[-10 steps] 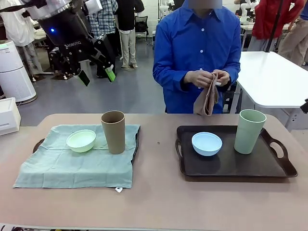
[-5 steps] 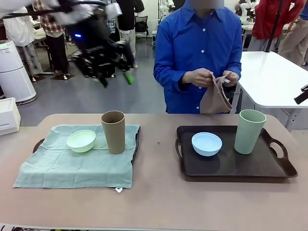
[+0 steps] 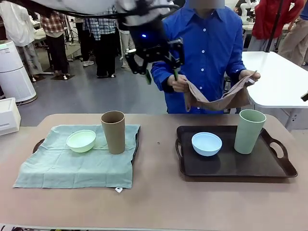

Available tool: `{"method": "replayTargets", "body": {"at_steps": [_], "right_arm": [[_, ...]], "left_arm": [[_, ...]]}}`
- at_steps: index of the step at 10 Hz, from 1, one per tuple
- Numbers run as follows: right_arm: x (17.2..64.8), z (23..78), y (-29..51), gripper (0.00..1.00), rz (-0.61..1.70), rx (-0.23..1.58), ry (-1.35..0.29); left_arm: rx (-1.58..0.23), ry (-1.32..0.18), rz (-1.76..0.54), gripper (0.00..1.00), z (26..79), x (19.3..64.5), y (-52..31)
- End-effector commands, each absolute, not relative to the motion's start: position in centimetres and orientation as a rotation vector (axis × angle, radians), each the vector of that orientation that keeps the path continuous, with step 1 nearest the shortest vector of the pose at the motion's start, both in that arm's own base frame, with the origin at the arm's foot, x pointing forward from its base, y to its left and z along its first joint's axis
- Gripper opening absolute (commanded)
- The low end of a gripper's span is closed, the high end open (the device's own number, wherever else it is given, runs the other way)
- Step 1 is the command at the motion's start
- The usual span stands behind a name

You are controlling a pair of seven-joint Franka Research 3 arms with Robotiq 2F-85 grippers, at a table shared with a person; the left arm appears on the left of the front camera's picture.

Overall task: Set up a tray with a mat and arrange the tableware.
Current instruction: Pick up the Picnic Bowl and Reusable plastic cup from the Handle tray in front of the human's position and hold them in the air.

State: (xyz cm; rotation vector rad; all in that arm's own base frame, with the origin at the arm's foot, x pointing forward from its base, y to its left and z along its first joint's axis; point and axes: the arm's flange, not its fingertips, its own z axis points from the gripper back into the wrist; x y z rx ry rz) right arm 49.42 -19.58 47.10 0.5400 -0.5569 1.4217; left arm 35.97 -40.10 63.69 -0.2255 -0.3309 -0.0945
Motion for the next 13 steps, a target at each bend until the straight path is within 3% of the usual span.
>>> {"method": "replayTargets", "body": {"at_steps": [1,4,5,9,11,13], "right_arm": [[48.5,45.9,-18.6,1.00,1.378,0.506,-0.628],[49.5,45.2,-18.1,1.00,1.329,0.570,-0.667],[49.4,45.7,-19.3,1.00,1.365,0.521,-0.615],[49.5,45.6,-19.2,1.00,1.358,0.529,-0.628],[52.9,41.7,-17.4,1.00,1.344,0.665,-0.756],[53.4,38.8,-16.1,1.00,1.374,0.729,-0.701]], "left_arm": [[-0.158,-0.372,-0.038,0.79,62.8,38.3,-44.4],[-0.101,-0.293,-0.096,0.79,60.2,39.9,-46.3],[-0.147,-0.361,-0.064,0.79,60.2,38.4,-44.4],[-0.132,-0.349,-0.071,0.79,59.9,39.2,-45.1],[-0.228,-0.407,-0.010,0.79,56.6,41.5,-47.3],[-0.207,-0.407,0.002,0.79,53.7,42.1,-47.9]]}}
